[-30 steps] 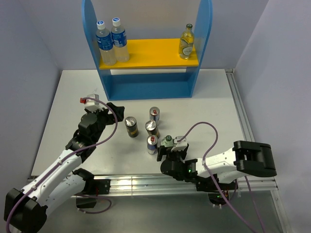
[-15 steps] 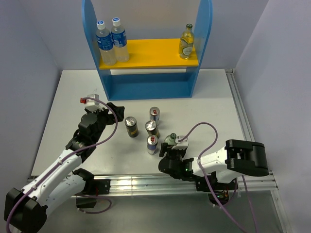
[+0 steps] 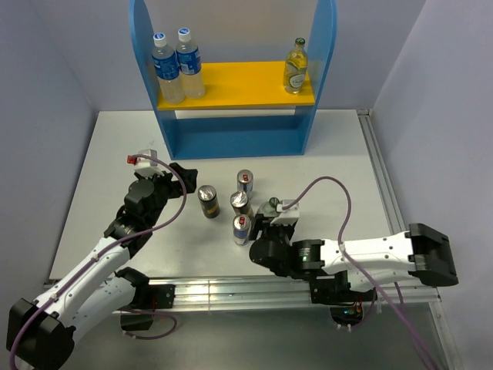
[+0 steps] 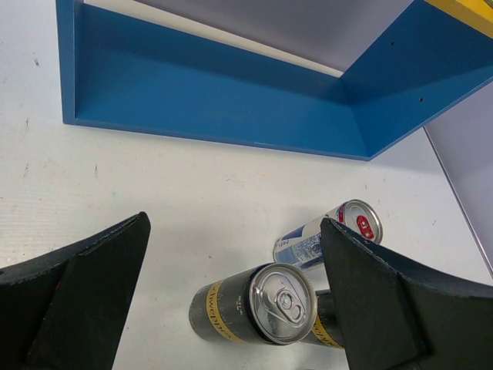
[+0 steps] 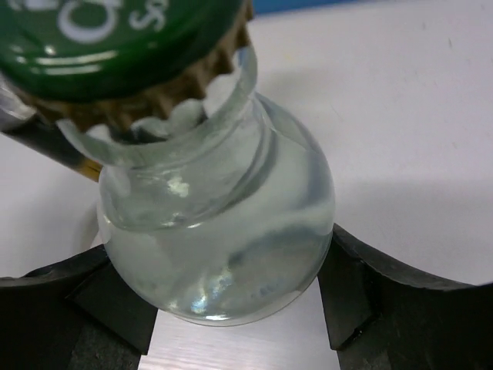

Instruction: Place and organize the beverage onto the shelf

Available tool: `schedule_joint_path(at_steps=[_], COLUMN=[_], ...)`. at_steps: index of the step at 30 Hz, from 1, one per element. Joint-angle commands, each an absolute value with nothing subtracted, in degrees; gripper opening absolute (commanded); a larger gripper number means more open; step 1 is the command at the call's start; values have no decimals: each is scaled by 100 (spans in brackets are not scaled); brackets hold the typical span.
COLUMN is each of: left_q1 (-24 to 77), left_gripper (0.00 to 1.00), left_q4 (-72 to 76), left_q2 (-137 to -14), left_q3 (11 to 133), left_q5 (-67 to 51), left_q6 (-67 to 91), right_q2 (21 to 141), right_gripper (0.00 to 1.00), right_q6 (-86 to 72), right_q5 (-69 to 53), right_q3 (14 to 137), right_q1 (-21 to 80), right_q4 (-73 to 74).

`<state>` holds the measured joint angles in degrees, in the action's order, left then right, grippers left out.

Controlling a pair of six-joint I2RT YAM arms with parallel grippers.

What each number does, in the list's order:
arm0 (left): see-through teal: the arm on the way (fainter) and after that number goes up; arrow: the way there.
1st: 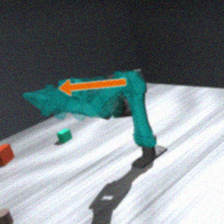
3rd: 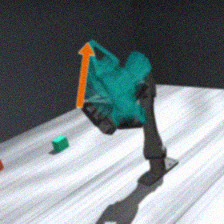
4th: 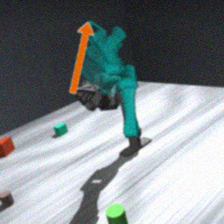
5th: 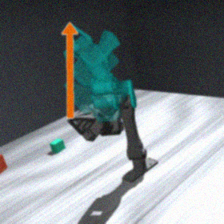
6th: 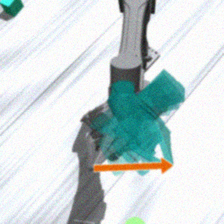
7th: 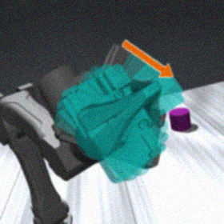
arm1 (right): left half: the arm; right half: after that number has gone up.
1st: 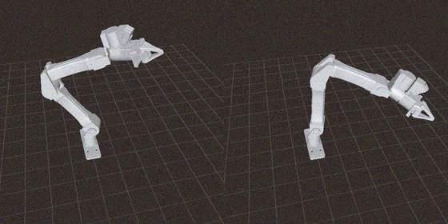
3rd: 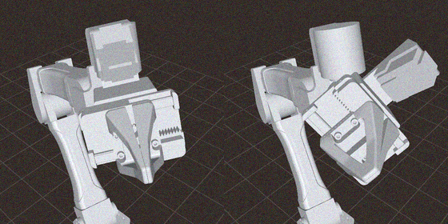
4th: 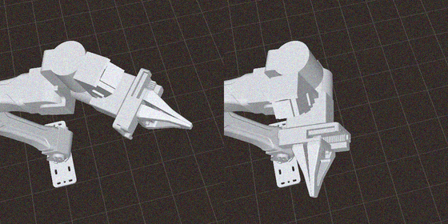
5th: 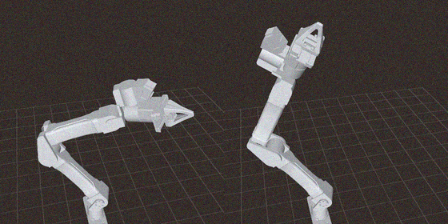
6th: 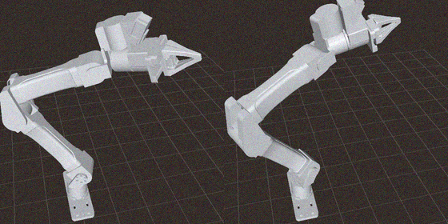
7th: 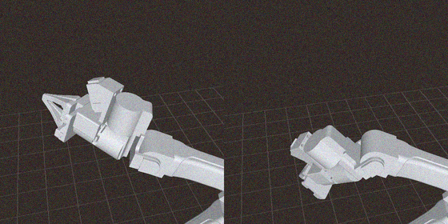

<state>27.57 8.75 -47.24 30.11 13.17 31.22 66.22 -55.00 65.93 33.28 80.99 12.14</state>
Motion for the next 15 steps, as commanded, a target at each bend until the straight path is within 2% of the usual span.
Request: schedule_joint_path(at_steps=[1,6,10,15], left_q1=[2733,2725,2733,2725], left_gripper=[99,97,97,97], left_q4=[1002,871,888,826], left_q2=[-4588,-4518,-4439,-4517], left_q3=[3015,3041,2997,3076], left_q5=[1379,1678,1811,1731], left_q6=[3164,3208,3278,3269], right_q2=[6135,6354,6810,7540], right_gripper=[0,0,0,0], right_q6=[-3601,-2313,-1996,-1407], right_q5=[6884,5190,4607,4176], right_q3=[4199,5377,6562,7609], right_q1=[8034,6640,5655,4897], right_q4=[23,-44,238,193])
